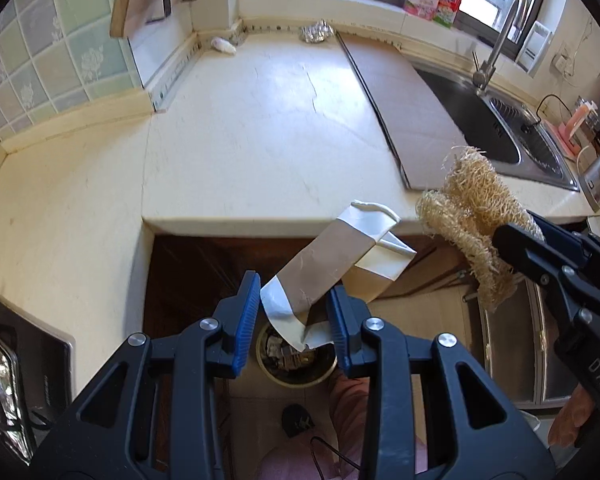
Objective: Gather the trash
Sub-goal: 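Carry the sleeve and loofah down over the bin and open both tools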
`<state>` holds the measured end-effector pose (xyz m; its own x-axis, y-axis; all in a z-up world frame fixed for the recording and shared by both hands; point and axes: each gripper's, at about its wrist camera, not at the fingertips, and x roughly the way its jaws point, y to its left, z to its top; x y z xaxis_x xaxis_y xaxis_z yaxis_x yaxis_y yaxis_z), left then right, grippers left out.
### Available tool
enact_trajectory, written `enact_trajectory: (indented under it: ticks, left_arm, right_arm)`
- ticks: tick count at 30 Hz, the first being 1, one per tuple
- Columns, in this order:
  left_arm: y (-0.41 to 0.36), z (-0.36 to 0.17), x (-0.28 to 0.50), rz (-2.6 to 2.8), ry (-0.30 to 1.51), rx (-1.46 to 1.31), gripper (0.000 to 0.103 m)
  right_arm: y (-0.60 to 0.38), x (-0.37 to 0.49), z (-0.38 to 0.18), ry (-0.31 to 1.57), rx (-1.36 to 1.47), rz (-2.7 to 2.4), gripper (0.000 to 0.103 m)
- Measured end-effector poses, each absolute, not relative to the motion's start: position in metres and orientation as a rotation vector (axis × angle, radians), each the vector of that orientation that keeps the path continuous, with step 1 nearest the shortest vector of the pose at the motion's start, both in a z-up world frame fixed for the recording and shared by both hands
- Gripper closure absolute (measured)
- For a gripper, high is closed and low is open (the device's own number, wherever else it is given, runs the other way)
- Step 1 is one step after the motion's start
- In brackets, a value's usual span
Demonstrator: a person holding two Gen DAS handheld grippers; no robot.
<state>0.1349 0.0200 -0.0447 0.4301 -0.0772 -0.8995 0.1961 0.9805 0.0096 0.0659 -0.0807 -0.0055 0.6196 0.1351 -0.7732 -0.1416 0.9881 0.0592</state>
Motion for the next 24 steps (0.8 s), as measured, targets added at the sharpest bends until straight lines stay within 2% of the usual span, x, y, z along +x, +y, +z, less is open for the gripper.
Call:
enact_trajectory:
  ticks: [9, 24]
  left_arm:
    - [0.022, -0.118, 0.113, -0.150, 1.227, 0.135, 0.073]
    - [0.035, -0.319, 0.100, -0.018, 1.441, 0.119, 0.073]
  right_arm:
    - [-0.082, 0.033, -0.086, 1.047, 0.018, 0.126, 0.069]
    - [-0.092, 0.035, -0.292, 1.251, 0.051, 0.111, 0.070]
